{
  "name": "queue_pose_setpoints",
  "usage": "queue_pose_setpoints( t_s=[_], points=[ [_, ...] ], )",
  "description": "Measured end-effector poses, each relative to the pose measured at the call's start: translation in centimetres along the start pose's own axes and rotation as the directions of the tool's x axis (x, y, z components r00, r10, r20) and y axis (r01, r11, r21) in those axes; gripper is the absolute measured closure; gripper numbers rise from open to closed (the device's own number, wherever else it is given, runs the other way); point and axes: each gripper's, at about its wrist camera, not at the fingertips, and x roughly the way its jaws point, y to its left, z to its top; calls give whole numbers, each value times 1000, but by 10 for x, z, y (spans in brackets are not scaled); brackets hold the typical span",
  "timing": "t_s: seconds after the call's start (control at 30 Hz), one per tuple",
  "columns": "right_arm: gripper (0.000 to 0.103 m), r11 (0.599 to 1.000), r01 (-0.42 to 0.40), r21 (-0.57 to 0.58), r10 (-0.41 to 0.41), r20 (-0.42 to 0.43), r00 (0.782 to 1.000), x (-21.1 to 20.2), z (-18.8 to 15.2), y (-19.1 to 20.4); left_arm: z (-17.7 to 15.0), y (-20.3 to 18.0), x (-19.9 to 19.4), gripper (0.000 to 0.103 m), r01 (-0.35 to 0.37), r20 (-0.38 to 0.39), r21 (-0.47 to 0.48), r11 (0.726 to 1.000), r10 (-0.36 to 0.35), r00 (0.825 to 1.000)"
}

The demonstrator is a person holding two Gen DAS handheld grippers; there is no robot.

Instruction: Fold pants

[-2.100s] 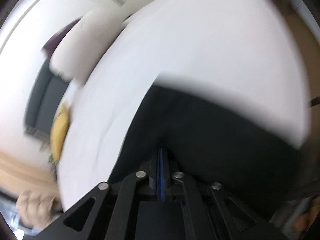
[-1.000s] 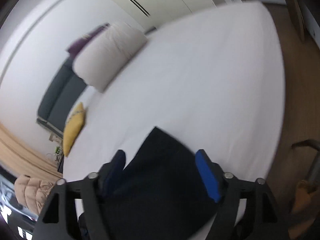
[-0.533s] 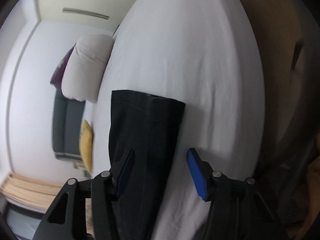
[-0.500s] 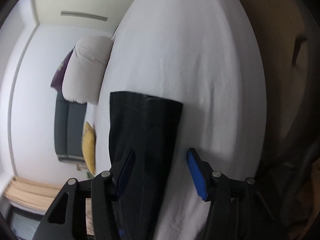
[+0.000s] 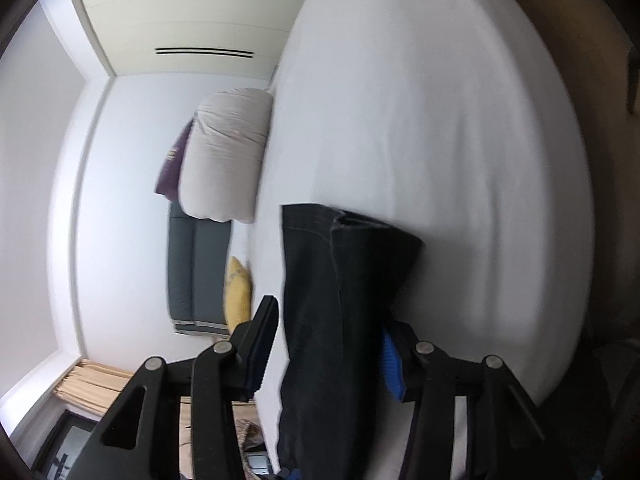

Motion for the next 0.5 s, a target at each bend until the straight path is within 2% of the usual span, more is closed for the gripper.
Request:
queue_pose_setpoints(
  t_s=[0.03, 0.13, 0.2, 0.27, 0.4, 0.5],
  points=[
    [54, 1000, -12, 4, 12, 1, 1000, 5, 2, 0, 0, 1, -1, 54, 0, 0, 1, 1000, 0, 1000],
    [68, 999, -23, 23, 23, -15, 1000, 26, 11, -2, 0, 2, -2, 54, 4, -1, -1, 1000, -4, 1000],
    [86, 1000, -20, 23, 20, -23, 1000, 28, 13, -7, 0, 5, -3, 54, 13, -2, -7, 1000, -13, 1000],
    [92, 1000, -7, 10, 8, -25, 1000, 32, 15, -4, 1, 7, -4, 54, 22, -2, -11, 1000, -22, 1000],
    [96, 994, 52, -101, -54, -17, 998, 34, 8, 23, 0, 11, -5, 54, 34, 2, -18, 999, -34, 999],
    [96, 965, 94, -245, -101, -15, 995, 35, -7, 60, -1, 13, -6, 54, 46, 6, -23, 999, -46, 999]
  ],
)
